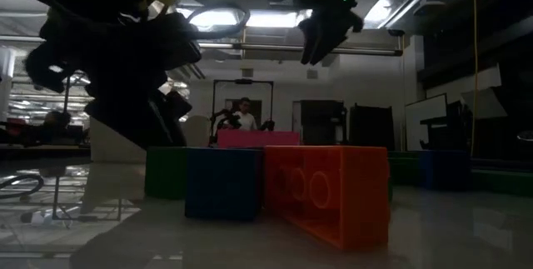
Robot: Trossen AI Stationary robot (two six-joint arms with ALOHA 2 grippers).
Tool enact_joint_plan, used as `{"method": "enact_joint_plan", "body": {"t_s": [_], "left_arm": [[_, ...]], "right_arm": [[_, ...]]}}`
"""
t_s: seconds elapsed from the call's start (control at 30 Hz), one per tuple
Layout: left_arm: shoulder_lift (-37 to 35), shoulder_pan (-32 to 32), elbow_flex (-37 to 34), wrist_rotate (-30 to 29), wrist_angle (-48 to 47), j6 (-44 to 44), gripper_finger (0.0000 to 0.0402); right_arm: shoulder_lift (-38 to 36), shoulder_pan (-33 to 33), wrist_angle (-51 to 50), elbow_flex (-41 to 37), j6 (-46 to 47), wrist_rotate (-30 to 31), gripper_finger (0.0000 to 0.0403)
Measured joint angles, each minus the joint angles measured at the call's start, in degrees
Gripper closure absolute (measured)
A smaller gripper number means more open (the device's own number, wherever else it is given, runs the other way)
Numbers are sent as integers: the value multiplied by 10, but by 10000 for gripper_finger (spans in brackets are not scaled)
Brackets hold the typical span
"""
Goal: Sort blocks by size
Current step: Put the small blue game piece into the red bin
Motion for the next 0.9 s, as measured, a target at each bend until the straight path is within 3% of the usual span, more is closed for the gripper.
{"method": "enact_joint_plan", "body": {"t_s": [0.27,0.57,0.77,0.9], "left_arm": [[-8,47,8,0,3,28,287],[-57,144,57,0,6,189,284],[-61,264,88,-37,6,298,282],[-61,357,92,-56,39,319,281]], "right_arm": [[-89,0,-2,-67,-1,0,194],[-227,1,127,-311,42,-22,194],[-286,1,249,-464,90,-101,194],[-289,18,321,-534,125,-168,194]]}}
